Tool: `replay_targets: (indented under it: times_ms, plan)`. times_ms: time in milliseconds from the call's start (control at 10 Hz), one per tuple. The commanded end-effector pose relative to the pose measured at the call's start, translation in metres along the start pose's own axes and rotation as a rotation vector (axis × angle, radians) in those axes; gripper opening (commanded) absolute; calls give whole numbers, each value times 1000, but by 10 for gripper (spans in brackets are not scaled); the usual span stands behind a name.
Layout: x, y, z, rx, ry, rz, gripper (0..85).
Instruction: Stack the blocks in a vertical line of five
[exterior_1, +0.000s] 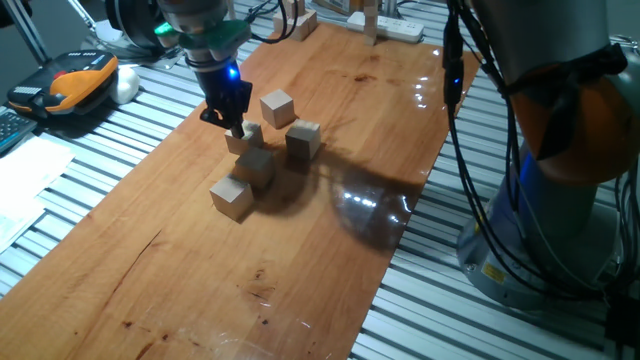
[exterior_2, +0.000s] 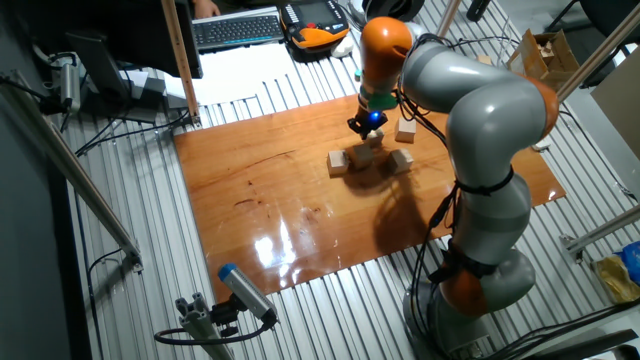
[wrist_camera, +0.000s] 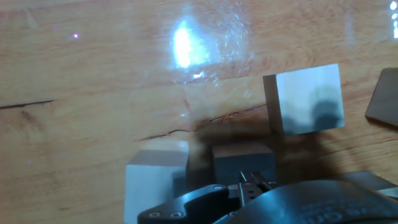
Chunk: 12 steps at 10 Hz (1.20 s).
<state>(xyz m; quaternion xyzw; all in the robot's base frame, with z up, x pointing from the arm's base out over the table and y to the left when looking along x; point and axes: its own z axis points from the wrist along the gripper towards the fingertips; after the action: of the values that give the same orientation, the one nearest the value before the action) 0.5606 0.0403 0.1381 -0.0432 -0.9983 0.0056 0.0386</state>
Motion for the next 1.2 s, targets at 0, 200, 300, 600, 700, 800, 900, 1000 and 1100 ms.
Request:
replay_targets:
  times_ms: [0, 200, 300, 600, 700, 800, 900, 1000, 1100]
  plan:
    - [0, 0, 0, -4, 0, 0, 0]
    - [0, 0, 0, 2, -5, 3, 0]
    - [-2, 1, 3, 5, -12, -3, 0]
    - [-15, 3, 27, 5, -46, -21, 0]
    - [-15, 3, 33, -1, -61, -21, 0]
    - [-13, 6, 34, -4, -60, -24, 0]
    - [-12, 7, 33, -13, -48, -29, 0]
    - [-11, 8, 32, -9, -41, -40, 0]
    - [-12, 8, 34, 3, -34, -55, 0]
